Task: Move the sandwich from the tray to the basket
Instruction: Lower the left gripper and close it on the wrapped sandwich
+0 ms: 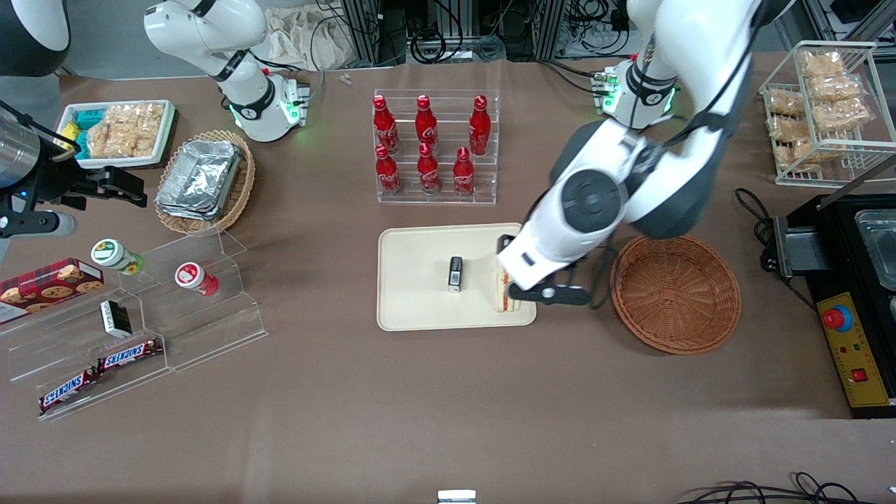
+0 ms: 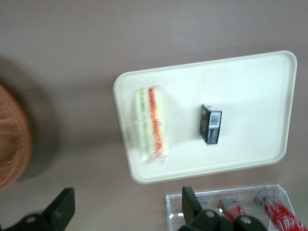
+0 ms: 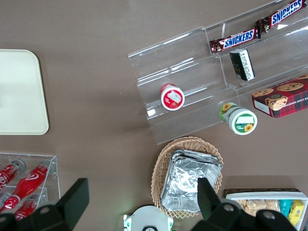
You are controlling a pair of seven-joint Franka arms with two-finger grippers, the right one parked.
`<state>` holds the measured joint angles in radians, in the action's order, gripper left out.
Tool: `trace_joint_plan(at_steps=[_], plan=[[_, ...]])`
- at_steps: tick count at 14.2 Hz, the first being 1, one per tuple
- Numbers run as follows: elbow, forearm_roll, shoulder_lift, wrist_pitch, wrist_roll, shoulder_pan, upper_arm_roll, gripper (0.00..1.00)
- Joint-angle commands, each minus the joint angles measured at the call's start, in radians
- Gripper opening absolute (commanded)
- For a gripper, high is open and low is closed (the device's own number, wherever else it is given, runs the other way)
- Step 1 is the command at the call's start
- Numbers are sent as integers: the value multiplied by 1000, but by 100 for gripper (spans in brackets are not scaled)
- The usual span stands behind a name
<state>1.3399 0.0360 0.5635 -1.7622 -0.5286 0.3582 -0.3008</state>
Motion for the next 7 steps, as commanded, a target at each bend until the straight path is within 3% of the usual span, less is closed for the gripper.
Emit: trace_joint_plan(at_steps=[1, 7], plan=[[1, 71, 87, -80, -66, 47, 2, 100], [105, 85, 165, -200, -79, 59, 2, 100]])
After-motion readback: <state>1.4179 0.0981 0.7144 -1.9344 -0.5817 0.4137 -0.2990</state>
